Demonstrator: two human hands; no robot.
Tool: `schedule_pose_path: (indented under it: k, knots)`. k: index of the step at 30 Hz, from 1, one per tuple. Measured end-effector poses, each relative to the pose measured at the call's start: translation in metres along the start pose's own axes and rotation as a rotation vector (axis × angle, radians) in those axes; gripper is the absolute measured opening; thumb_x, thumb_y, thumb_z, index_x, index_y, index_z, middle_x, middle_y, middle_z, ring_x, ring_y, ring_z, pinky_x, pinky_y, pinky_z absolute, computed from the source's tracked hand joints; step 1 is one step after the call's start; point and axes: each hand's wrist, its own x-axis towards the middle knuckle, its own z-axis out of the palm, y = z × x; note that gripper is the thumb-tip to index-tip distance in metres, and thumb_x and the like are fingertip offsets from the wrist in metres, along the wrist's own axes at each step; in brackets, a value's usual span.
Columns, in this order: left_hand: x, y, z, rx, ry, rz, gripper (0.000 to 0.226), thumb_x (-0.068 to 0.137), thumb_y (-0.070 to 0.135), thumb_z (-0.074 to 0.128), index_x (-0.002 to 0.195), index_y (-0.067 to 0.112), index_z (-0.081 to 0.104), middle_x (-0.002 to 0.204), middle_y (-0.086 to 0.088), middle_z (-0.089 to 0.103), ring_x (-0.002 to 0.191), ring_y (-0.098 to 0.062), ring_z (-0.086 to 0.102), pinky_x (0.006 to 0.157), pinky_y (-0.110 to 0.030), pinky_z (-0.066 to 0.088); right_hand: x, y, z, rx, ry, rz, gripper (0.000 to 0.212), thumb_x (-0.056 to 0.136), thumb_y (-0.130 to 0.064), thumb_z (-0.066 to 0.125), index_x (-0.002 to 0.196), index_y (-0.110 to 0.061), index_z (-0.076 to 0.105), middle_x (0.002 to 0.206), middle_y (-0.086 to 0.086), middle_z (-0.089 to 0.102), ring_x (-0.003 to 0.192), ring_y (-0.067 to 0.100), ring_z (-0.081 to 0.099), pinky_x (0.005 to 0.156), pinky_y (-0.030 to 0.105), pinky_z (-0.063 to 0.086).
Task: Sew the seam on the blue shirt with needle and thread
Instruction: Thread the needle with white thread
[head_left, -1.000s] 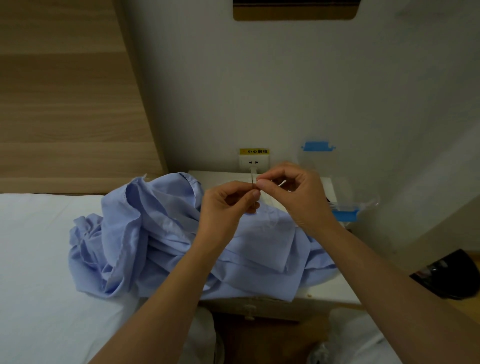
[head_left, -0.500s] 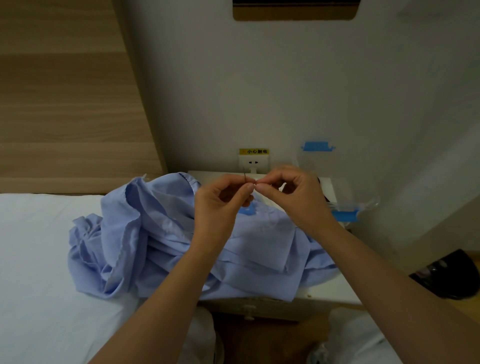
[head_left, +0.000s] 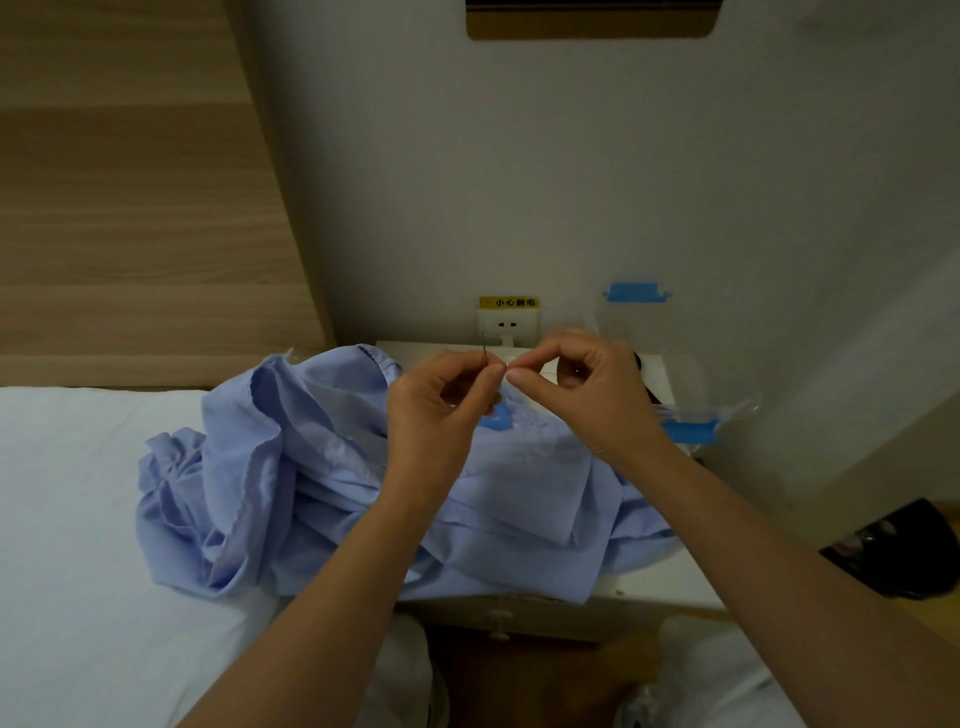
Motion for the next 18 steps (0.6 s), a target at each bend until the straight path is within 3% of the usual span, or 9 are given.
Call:
schedule_pose_path:
  k: [11,18]
  knots:
    - [0.0000,0.0050,-0.0012,-0.125,0.002,-0.062,0.017,0.085,0.015,0.066,0.100,0.008,0.070,0.082,-0.002,0.072,0.069,-0.010,0.069,0.067,-0.017,0.055,-0.0002,0.0035,-0.0016,0.002,0.039,-0.063,0.006,0.081,-0.012,0.076,0.079,-0.016,0.072,0.075,-0.010,0.063,0.063,0.002,0.053,0.056,0.013,0.038]
    - [0.0000,0.0033,-0.0006,-0.086,-0.042,-0.027,0.013,0.085,0.015,0.066,0.097,0.009,0.070,0.077,0.001,0.071,0.067,-0.007,0.069,0.065,-0.015,0.054,-0.0001,0.0075,0.0009,-0.121,0.026,-0.179,0.011,0.081,-0.024,0.074,0.085,-0.013,0.074,0.076,-0.007,0.062,0.059,0.005,0.049,0.053,0.017,0.039]
